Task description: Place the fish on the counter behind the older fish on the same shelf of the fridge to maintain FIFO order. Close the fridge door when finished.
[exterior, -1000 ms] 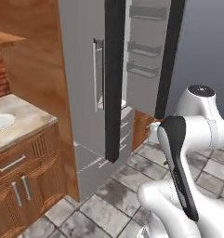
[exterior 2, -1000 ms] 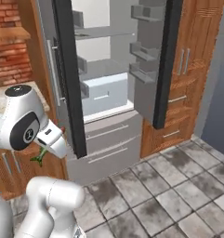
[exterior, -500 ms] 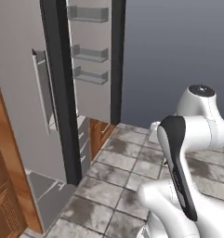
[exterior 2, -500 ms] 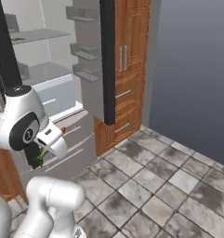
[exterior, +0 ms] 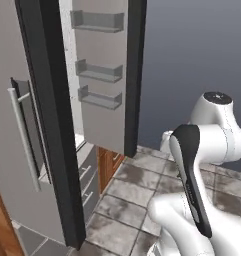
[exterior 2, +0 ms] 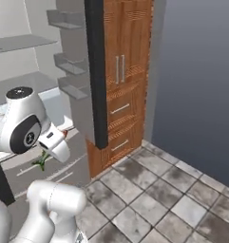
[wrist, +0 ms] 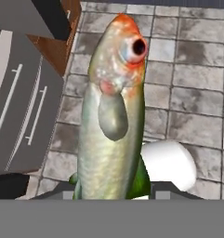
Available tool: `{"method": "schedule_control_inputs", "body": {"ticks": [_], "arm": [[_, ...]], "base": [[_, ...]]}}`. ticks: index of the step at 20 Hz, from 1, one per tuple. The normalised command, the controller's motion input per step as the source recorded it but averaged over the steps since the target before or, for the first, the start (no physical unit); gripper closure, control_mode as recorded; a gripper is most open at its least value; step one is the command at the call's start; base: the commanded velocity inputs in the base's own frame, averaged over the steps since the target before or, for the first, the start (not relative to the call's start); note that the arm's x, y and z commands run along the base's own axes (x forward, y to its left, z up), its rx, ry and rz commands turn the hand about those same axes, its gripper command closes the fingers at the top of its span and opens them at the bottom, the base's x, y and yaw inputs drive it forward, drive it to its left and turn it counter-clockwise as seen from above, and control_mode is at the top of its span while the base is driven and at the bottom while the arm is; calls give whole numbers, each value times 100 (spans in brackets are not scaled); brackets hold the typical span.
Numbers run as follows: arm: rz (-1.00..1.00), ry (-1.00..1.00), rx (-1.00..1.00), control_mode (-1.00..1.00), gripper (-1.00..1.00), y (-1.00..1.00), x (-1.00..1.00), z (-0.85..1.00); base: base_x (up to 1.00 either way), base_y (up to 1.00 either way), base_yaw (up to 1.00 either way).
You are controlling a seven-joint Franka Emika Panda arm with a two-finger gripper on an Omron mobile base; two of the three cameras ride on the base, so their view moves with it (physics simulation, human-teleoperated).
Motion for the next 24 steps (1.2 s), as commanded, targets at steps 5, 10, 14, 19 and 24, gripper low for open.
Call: {"method": "schedule_control_inputs", "body": {"ticks": [5,10,14,19,24], "arm": [[0,0,0,100,100,0,0,0],[0,0,0,100,100,0,0,0],[0,0,0,100,100,0,0,0],[0,0,0,100,100,0,0,0],[0,0,0,100,100,0,0,0]], "base": [[14,0,50],[27,-8,71],[63,-50,63],[50,-54,56],[15,-22,28]]}}
